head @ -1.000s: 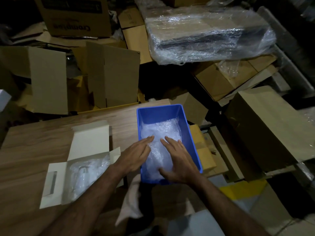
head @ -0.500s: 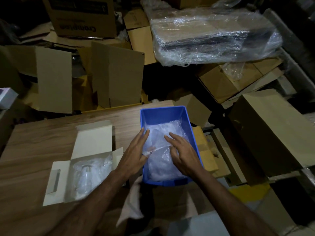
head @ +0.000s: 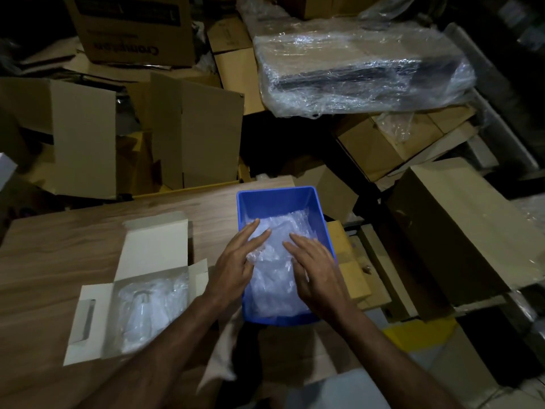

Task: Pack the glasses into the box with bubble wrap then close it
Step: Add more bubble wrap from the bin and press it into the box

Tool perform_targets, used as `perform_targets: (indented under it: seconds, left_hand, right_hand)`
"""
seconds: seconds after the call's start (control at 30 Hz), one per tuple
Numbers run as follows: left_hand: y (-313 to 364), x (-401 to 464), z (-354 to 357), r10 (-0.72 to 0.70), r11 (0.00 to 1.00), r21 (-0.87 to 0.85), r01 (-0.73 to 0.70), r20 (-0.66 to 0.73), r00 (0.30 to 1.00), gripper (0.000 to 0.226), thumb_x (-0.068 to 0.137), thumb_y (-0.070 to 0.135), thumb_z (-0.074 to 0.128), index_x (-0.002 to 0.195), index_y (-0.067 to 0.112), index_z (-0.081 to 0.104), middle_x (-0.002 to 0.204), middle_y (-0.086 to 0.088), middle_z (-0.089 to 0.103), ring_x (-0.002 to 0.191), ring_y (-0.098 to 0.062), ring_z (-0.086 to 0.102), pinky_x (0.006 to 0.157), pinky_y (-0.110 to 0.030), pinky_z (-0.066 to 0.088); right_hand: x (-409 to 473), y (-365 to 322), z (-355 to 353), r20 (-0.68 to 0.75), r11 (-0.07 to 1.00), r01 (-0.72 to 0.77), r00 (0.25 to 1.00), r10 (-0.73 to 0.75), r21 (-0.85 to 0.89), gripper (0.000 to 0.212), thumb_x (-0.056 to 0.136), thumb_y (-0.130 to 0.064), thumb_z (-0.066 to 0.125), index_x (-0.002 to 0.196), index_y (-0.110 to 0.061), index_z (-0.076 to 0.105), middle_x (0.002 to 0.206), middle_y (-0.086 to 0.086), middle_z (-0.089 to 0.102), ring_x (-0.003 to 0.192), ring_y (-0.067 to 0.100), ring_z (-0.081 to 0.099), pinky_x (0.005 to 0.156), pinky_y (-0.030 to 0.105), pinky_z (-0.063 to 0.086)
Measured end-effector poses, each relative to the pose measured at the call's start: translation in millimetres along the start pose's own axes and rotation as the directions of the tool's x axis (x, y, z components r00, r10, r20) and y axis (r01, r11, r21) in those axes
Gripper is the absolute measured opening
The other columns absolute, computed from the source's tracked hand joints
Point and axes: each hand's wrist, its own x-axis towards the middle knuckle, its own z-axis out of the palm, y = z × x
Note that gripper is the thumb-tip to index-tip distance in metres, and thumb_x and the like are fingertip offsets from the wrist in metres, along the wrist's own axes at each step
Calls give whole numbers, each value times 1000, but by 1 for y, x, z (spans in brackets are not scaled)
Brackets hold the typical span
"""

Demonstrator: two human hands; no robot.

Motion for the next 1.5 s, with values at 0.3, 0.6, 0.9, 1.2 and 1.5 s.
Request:
perform_targets:
  seconds: [0.3, 0.6, 0.9, 1.2, 1.5]
  left_hand:
    - [9, -24, -63, 108, 994, 24, -106, -62, 992, 44, 103, 17, 46, 146, 25, 53, 157, 7, 44, 147, -11, 38, 120, -42, 36]
    - [11, -62, -140, 143, 990, 14, -142, -154, 978, 66, 81, -11, 46, 139, 18, 60, 152, 3, 51, 146, -15, 40, 118, -33, 35]
    - [-13, -106, -206, -319, 836, -496, 234, -94, 943, 29, 87, -13, 66, 110, 4, 72, 106, -8, 77, 99, -20, 73, 84, -30, 60]
    - [-43, -137, -214, -745, 456, -809, 371, -120, 656, 24, 100, 40, 59, 99, 27, 79, 107, -27, 71, 96, -41, 66, 92, -58, 51]
    - [-72, -160, -229, -882, 343, -753, 561, -52, 469, 33, 100, 40, 59, 109, 11, 73, 94, -9, 77, 89, -29, 70, 79, -37, 55]
  right_hand:
    - [19, -5, 12, 75, 999, -50, 996, 50, 1, 43, 91, -18, 62, 133, -20, 64, 144, 6, 59, 136, 21, 52, 117, 52, 36]
    - [79, -91, -17, 111, 939, 342, 933, -342, 22, 49, 85, -14, 64, 134, -16, 63, 129, 0, 68, 123, 16, 60, 119, 46, 33]
    - [120, -180, 5, 401, 815, -248, 916, 20, 524, 22, 95, -31, 69, 81, -14, 70, 66, -1, 70, 60, 14, 69, 58, 37, 56]
    - [87, -207, 49, 826, -536, -708, 563, -37, 459, 93, 49, -40, 101, 127, -3, 69, 129, 18, 68, 113, 28, 70, 110, 38, 48]
    - [64, -212, 98, 652, 133, -800, 561, 510, 585, 74, 87, -11, 78, 147, -32, 41, 131, 11, 66, 105, 29, 73, 88, 43, 60]
